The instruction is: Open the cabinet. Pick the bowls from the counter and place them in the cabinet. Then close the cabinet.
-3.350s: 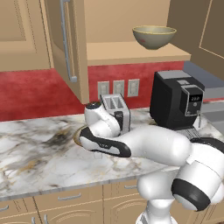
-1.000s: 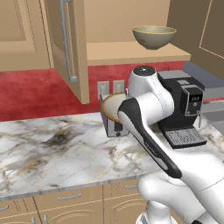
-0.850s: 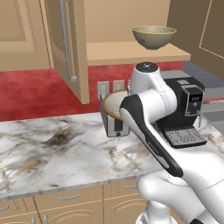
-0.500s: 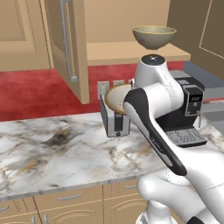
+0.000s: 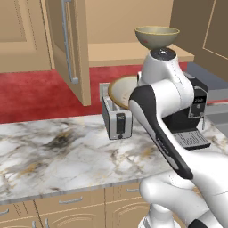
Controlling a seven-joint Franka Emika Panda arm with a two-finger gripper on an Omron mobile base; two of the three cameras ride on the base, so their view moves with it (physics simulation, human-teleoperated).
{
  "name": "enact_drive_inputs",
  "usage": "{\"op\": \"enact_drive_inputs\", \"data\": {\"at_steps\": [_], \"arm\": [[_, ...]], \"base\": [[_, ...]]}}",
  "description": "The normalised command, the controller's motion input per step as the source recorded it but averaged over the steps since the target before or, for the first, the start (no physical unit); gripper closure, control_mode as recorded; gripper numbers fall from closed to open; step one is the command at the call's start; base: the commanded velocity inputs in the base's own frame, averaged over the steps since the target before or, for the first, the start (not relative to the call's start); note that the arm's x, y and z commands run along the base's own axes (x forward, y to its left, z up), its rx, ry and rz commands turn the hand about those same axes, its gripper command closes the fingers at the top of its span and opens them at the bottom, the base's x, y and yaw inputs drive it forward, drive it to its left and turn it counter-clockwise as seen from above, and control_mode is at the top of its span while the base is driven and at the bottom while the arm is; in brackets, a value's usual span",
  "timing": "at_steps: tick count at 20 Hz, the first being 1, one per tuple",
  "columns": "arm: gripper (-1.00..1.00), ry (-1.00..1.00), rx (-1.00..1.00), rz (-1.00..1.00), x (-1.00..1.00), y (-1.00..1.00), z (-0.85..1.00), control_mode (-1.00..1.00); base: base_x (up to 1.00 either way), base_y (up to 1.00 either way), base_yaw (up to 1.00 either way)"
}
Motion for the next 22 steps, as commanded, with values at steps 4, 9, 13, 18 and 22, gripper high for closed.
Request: {"op": "enact_drive_inputs", "data": {"at_steps": [4,9,13,18,22], "arm": [[1.00,-0.13,0.00,0.00,0.00,-0.05,0.25,-1.00],[1.00,-0.17,-0.01,0.00,0.00,-0.05,0.23,-1.00],[1.00,-0.15,-0.03,0.00,0.00,-0.05,0.24,-1.00],[1.00,-0.13,-0.04,0.00,0.00,0.00,0.20,-1.00],[1.00,-0.09,-0.03,0.00,0.04,0.00,0.16,-1.00]], "base": [[0.00,0.00,0.00],[0.00,0.00,0.00],[0.00,0.00,0.00],[0.00,0.00,0.00],[0.00,0.00,0.00]]}}
